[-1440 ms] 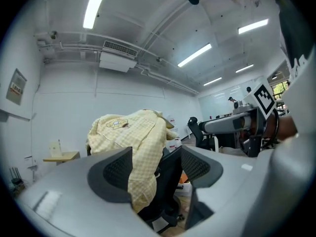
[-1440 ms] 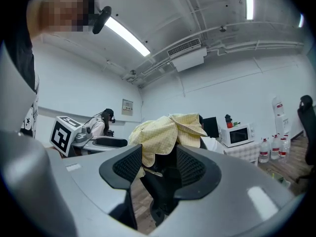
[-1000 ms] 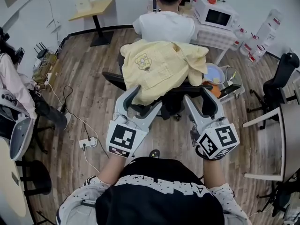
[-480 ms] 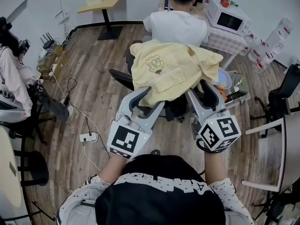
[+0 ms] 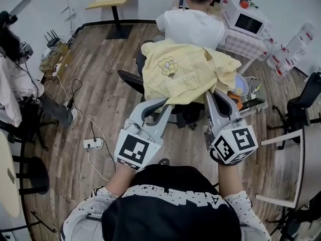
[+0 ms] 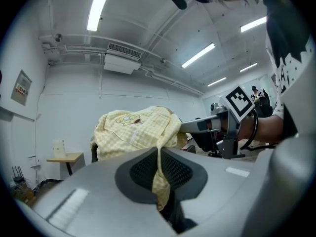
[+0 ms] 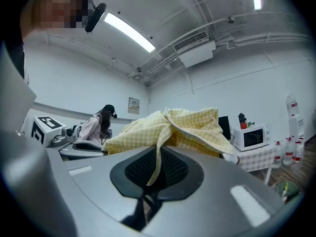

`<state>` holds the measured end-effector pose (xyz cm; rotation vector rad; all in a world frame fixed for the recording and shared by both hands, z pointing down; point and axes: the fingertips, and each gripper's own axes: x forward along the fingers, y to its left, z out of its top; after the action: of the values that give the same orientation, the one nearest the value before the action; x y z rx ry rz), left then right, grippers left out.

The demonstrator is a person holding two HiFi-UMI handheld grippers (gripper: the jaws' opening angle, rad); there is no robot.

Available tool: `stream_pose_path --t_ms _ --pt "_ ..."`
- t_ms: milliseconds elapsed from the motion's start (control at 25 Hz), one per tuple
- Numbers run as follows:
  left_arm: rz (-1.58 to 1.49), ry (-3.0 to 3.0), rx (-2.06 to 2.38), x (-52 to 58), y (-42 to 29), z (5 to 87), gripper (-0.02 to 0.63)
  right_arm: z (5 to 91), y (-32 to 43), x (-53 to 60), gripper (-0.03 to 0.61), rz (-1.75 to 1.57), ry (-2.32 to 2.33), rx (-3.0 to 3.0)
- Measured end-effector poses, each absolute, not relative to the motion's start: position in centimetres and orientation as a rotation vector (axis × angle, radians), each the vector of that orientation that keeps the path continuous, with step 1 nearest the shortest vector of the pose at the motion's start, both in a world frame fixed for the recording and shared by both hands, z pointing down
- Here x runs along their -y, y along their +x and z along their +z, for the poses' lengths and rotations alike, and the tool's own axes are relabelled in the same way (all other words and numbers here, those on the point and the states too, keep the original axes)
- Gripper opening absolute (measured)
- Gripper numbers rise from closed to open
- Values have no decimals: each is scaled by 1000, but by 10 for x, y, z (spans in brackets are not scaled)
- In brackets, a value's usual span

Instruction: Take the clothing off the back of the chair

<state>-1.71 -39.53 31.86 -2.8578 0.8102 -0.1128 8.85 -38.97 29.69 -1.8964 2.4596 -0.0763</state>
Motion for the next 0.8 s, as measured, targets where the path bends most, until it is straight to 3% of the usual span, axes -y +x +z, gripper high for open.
stream_pose_path --t_ms 800 --pt "-158 -2845 -1064 369 -7 327 12 307 99 356 34 -146 -1692 -2657"
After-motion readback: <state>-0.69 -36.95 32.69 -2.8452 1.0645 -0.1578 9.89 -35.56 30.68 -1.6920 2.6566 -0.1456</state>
